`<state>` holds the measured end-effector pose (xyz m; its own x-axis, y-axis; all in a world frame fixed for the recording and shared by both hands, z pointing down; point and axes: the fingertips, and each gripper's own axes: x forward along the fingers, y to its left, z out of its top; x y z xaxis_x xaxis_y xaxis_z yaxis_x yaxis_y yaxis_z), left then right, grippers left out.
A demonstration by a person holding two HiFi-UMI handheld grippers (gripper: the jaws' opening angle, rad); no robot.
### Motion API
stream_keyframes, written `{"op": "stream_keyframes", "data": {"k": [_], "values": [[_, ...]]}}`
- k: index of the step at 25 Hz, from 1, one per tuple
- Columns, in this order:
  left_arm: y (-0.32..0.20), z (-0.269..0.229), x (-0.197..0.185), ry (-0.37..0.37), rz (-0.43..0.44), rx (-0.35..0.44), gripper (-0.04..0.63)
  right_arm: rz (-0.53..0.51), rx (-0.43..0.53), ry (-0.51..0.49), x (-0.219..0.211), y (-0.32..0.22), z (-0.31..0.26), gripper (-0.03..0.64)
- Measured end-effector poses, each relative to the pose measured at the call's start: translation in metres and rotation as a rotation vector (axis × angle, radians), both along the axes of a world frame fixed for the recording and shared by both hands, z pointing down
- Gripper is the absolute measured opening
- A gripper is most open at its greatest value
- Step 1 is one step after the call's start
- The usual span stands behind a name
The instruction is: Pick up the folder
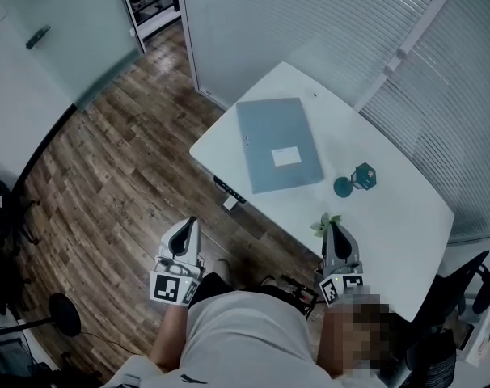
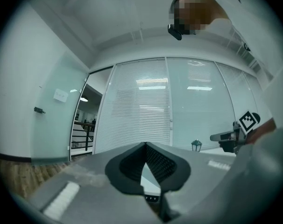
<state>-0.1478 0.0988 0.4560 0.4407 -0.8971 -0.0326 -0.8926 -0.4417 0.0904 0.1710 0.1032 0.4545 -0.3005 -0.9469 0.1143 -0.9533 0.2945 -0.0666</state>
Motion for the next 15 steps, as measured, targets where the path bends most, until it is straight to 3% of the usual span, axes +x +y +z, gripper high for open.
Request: {"op": "stream_keyframes", "data": {"k": [4, 15], "values": [[-0.023, -0.005, -0.014, 0.055, 0.05, 0.006, 0.0, 0.049, 0.02, 0.014, -0.008, -0.017, -0.011, 0.0], [-0.08, 0.001, -0.039, 0.023, 0.092, -0.012, 0.0, 0.103, 0.029, 0.044, -0.029, -0.059, -0.018, 0.0]]}}
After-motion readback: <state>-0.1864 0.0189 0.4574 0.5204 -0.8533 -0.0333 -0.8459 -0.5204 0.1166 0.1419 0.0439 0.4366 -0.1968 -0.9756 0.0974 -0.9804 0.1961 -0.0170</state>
